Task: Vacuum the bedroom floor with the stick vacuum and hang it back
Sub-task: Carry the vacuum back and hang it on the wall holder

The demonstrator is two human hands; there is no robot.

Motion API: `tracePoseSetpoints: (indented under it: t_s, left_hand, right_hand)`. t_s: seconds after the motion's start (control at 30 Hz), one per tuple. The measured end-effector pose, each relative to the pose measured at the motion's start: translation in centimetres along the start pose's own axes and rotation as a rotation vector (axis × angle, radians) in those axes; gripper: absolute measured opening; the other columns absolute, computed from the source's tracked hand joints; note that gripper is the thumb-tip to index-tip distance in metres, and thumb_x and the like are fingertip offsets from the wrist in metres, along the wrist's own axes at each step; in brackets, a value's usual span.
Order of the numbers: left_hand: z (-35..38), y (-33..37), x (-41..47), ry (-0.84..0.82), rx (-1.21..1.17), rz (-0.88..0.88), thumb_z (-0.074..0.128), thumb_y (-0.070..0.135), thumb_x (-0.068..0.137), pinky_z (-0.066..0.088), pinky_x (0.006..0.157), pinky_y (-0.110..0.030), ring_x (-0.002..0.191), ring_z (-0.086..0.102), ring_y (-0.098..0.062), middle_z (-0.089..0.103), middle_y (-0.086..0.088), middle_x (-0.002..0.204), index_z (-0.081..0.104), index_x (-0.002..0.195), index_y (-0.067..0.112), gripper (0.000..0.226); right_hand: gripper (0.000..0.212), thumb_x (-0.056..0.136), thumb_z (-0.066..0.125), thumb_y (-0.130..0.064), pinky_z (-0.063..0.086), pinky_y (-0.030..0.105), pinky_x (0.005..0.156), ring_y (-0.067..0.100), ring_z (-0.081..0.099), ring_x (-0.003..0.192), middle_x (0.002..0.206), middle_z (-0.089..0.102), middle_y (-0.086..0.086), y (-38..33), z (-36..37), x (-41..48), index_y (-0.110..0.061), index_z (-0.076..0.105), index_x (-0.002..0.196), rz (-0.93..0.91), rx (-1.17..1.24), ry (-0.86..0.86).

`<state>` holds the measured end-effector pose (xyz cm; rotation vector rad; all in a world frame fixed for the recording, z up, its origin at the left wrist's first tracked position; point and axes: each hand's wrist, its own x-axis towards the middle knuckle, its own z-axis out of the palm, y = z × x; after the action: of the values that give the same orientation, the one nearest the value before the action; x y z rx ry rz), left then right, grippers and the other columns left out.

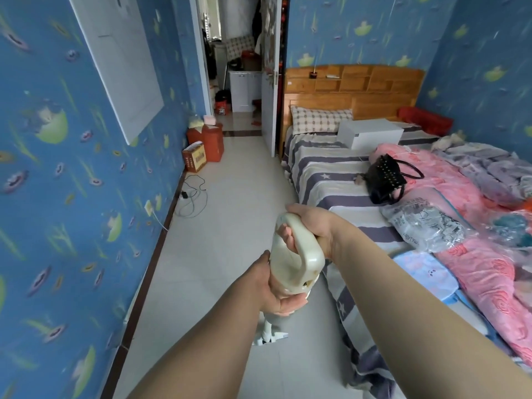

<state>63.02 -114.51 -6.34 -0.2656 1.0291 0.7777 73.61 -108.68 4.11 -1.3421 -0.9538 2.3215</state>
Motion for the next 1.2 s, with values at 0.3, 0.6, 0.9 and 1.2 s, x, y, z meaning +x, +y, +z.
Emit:
tracePoseSetpoints:
  t_s: [0.3, 0.6, 0.9, 1.2]
  left_hand:
    - [-0.8, 8.6, 1.3, 0.037, -0.187, 0.124, 0.076, 0.05, 0.075, 0.056, 0.08, -0.058, 0.101, 0.053, -0.051, 0.056, -0.026, 0.119, 0.061, 0.119, 0.008, 0.063]
    - [2.3, 19.0, 5.2, 0.031, -0.302, 0.382, 0.078, 0.042, 0.073, 0.049, 0.087, -0.064, 0.117, 0.049, -0.047, 0.056, -0.017, 0.127, 0.063, 0.118, 0.019, 0.053]
    - [6.4, 29.4, 7.8, 0.148, -0.469, 0.508, 0.048, 0.058, 0.093, 0.045, 0.099, -0.06, 0.107, 0.055, -0.043, 0.058, -0.021, 0.111, 0.058, 0.105, 0.014, 0.047]
    - [5.0, 41.3, 10.8, 0.189, -0.592, 0.506, 0.054, 0.06, 0.086, 0.05, 0.091, -0.057, 0.106, 0.059, -0.042, 0.063, -0.018, 0.117, 0.061, 0.115, 0.012, 0.057]
  right_hand:
    - [0.053, 0.104, 0.039, -0.05, 0.045, 0.017, 0.038, 0.01, 0.048, 0.038, 0.053, 0.049, 0.002, -6.0, 2.5, 8.7, -0.006, 0.051, 0.077, 0.082, -0.172, -0.094]
    - [0.061, 0.102, 0.032, -0.058, 0.04, 0.014, 0.039, 0.008, 0.046, 0.035, 0.047, 0.047, -0.001, -16.3, 3.2, 18.4, -0.01, 0.047, 0.068, 0.232, -0.474, -0.306]
    - [0.058, 0.102, 0.029, -0.058, 0.042, 0.016, 0.034, 0.006, 0.046, 0.032, 0.044, 0.046, -0.003, -25.6, 4.6, 28.1, -0.012, 0.043, 0.07, 0.309, -0.671, -0.472]
    - [0.054, 0.103, 0.034, -0.054, 0.039, 0.014, 0.035, 0.005, 0.044, 0.034, 0.048, 0.047, -0.003, -32.2, 8.7, 39.1, -0.01, 0.046, 0.074, 0.275, -0.861, -0.471]
